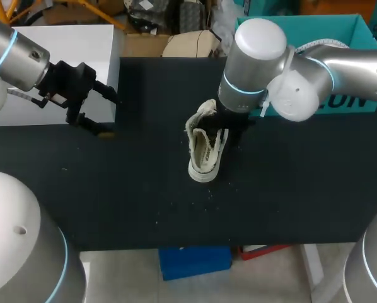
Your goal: Take the shoe out of the shoebox, open the shoe tongue, remove and reinsert the insole, then place the shoe into the shoebox
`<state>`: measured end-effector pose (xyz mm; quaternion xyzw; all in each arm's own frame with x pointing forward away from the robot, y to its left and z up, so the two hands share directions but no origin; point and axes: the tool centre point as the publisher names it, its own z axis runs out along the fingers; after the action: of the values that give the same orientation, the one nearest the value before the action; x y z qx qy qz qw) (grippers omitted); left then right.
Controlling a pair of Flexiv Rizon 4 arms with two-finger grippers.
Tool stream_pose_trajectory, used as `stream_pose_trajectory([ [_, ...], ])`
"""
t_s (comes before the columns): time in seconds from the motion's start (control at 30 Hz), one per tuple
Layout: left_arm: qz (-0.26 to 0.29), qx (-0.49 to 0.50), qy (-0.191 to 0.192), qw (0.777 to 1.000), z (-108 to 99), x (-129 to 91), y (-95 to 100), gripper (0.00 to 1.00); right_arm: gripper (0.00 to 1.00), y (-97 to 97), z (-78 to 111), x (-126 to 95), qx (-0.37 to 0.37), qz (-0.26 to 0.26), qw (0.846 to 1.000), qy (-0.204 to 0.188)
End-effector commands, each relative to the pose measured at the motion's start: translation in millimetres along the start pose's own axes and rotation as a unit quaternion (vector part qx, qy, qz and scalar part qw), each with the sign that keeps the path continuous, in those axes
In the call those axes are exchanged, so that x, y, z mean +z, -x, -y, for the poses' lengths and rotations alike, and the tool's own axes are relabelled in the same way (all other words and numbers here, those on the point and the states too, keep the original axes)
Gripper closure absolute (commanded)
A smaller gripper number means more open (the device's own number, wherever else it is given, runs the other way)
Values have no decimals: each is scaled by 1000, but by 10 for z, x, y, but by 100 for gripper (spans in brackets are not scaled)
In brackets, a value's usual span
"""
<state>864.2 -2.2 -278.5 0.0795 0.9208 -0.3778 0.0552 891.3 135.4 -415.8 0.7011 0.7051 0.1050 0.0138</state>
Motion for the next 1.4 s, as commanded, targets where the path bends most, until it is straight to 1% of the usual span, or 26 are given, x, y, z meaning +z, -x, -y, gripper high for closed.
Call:
stream_pose_trajectory([
  [0.03, 2, 1, 0, 1000, -5, 13, -8, 0, 58, 5, -15, 90, 0, -5, 1000, -3],
  [0.07, 2, 1, 0, 1000, -5, 13, -8, 0, 64, 9, -13, 93, 1, -5, 1000, -4],
  [0.1, 2, 1, 0, 1000, -5, 13, -8, 0, 85, 14, -11, 93, 1, -5, 1000, -5],
  [0.13, 2, 1, 0, 1000, -5, 13, -8, 0, 100, 22, -8, 85, 0, -7, 1000, -7],
  [0.2, 2, 1, 0, 1000, -5, 13, -8, 0, 100, 38, 2, 36, 0, -12, 1000, -15],
  [0.3, 2, 1, 0, 1000, -5, 13, -8, 0, 100, 58, 44, -36, -10, -45, 998, -44],
  [0.37, 2, 1, 0, 1000, -5, 13, -8, 0, 100, 65, 81, -158, -22, -57, 996, -59],
  [0.5, 2, 1, 0, 1000, -5, 13, -8, 0, 100, 131, 128, -446, -34, -72, 995, -68],
  [0.57, 2, 1, 0, 1000, -5, 13, -8, 0, 100, 168, 127, -613, -44, -79, 994, -65],
  [0.67, 2, 1, 0, 1000, -5, 13, -8, 0, 100, 260, 89, -854, -70, -70, 994, -53],
  [0.83, 2, 1, 0, 1000, -5, 13, -8, 0, 100, 346, -18, -1328, -123, -42, 991, -23],
  [0.93, 2, 1, 0, 1000, -5, 13, -8, 0, 100, 386, -92, -1605, -168, -8, 986, -9],
  [1.07, 2, 1, 0, 1000, -5, 13, -8, 0, 100, 400, -162, -1882, -190, 6, 982, 13],
  [1.1, 2, 1, 0, 1000, -5, 13, -8, 0, 100, 397, -181, -1949, -203, 11, 979, 17],
  [1.17, 2, 1, 0, 1000, -5, 13, -8, 0, 100, 376, -219, -2065, -253, 21, 967, 19],
  [1.2, 2, 1, 0, 1000, -5, 13, -8, 0, 100, 357, -235, -2142, -290, 34, 956, 15],
  [1.27, 2, 1, 0, 1000, -5, 13, -8, 0, 100, 357, -266, -2230, -328, 43, 944, 14],
  [1.3, 2, 1, 0, 1000, -5, 13, -8, 0, 100, 360, -280, -2276, -356, 52, 933, 10],
  [1.33, 2, 1, 0, 1000, -5, 13, -8, 0, 100, 369, -286, -2326, -377, 71, 923, 6],
  [1.4, 2, 1, 0, 1000, -5, 13, -8, 0, 100, 369, -286, -2326, -377, 71, 923, 6],
])
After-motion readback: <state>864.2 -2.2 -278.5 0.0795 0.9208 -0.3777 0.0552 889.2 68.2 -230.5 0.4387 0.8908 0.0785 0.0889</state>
